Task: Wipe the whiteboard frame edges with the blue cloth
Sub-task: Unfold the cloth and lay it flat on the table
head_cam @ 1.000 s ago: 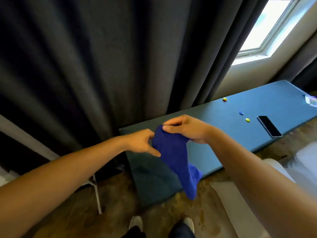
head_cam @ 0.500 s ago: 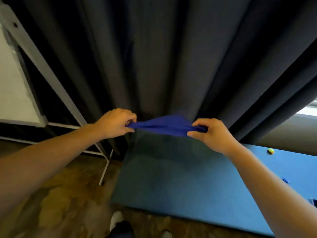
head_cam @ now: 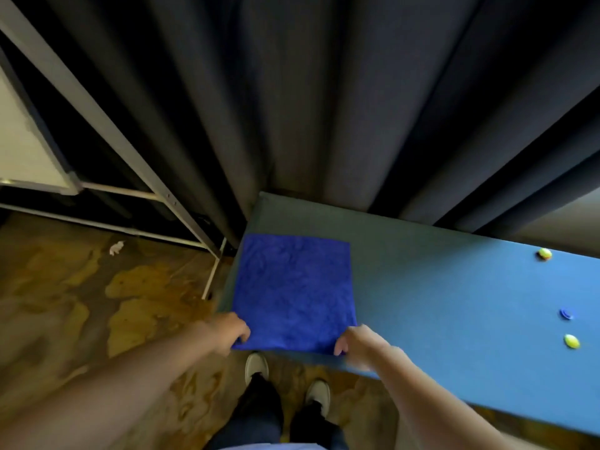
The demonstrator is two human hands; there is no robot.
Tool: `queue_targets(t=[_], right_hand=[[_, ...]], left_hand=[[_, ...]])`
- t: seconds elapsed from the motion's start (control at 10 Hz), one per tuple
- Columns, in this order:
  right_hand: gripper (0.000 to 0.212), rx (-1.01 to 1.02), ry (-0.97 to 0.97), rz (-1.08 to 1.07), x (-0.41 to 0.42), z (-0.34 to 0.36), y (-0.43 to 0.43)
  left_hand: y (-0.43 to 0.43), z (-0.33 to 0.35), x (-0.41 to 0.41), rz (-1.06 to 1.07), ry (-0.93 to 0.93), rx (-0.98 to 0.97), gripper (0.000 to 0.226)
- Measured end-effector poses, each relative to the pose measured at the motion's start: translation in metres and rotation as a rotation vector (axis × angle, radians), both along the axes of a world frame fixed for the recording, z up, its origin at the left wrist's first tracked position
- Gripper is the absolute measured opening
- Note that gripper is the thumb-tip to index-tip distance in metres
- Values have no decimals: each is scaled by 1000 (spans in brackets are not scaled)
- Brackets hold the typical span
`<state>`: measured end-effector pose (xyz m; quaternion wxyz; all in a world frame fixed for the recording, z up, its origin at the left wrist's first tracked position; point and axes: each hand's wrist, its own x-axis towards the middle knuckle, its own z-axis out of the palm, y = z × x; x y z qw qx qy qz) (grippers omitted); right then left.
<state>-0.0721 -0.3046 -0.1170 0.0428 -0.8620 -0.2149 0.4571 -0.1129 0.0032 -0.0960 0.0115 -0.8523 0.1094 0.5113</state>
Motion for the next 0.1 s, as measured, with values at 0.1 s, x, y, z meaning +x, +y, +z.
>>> queue_targets(t=[0.1], right_hand=[[36,-27,66,125,43,39,18]], left_hand=[[4,31,34,75,147,71,35]])
